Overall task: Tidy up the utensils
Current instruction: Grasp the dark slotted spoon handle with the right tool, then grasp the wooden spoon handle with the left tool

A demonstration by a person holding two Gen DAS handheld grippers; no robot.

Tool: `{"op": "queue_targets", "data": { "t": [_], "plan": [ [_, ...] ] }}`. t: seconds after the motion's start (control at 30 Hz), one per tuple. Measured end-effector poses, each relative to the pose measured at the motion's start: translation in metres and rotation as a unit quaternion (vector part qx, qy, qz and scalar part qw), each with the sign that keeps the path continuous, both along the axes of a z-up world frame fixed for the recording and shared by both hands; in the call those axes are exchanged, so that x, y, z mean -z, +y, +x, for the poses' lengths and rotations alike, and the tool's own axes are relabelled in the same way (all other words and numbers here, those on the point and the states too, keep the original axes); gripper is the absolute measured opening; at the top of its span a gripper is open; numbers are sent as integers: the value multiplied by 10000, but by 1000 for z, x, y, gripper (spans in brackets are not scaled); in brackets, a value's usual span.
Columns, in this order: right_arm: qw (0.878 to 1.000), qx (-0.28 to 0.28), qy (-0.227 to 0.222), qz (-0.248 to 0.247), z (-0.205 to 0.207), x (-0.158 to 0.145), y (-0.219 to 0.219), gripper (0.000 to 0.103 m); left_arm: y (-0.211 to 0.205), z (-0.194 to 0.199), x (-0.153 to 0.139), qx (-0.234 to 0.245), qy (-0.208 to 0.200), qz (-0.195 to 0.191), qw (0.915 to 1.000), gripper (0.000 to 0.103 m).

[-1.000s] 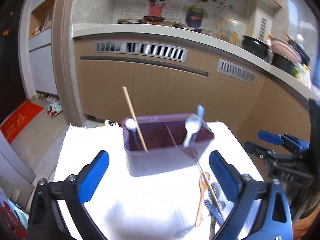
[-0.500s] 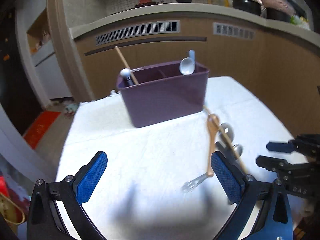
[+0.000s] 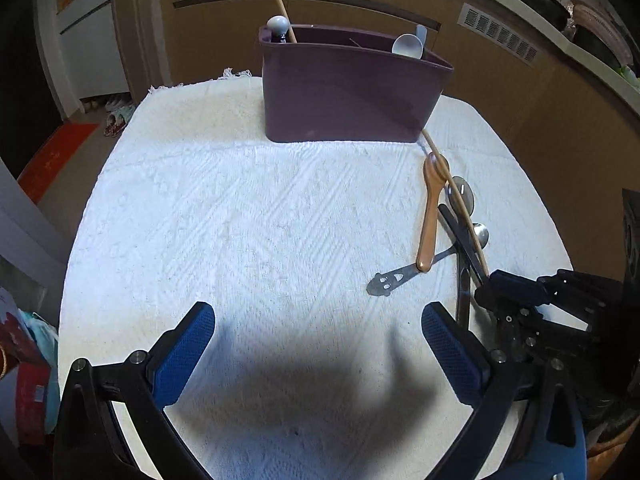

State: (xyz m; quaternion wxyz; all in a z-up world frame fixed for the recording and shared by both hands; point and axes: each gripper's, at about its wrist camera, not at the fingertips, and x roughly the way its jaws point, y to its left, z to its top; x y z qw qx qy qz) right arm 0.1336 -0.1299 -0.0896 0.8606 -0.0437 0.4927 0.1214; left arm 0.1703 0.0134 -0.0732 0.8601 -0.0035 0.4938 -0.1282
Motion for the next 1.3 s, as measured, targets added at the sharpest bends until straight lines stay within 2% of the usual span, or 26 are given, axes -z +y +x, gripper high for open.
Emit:
{"op": "queue_targets", "data": {
  "t": [0.27, 0.3, 0.33, 0.4, 0.63, 0.8, 0.87, 0.93, 1.07, 1.13, 1.3],
  "plan": [
    [9993, 11, 19, -373, 11, 0, 9, 21, 3, -1, 2, 67, 87, -136, 9998, 102],
    [9992, 8, 32, -406, 11, 0, 10, 20, 4, -2, 1, 61, 70, -144, 9999, 102],
    [9989, -7, 43, -462, 10, 0, 11, 14, 5, -3, 0, 54, 58, -148, 9999, 102],
    [9984, -3, 43, -558, 5, 1, 10, 13, 6, -2, -1, 32, 60, -158, 9999, 102],
    [9991, 140, -43, -408, -9, -11, -8, 12, -2, -3, -1, 137, 87, -117, 9998, 102],
    [9979, 520, -228, -327, -14, -26, -39, 12, -18, -3, -6, 487, -13, -199, 9986, 101],
    [9966, 710, -290, -315, -15, -28, -54, 13, -29, -2, -12, 733, -124, -254, 9969, 96],
    [9949, 905, -324, -312, -15, -27, -67, 13, -42, 2, -18, 1006, -217, -231, 9944, 78],
    [9921, 1184, -337, -241, -16, -18, -89, 13, -75, 23, -18, 1533, -302, 75, 9877, 57],
    [9918, 1229, -322, -140, -18, -14, -93, 13, -89, 38, -12, 1716, -222, 208, 9847, 39],
    [9910, 1291, -353, 104, -23, -3, -102, 13, -116, 76, 6, 1953, 276, 227, 9801, 37]
  ]
}}
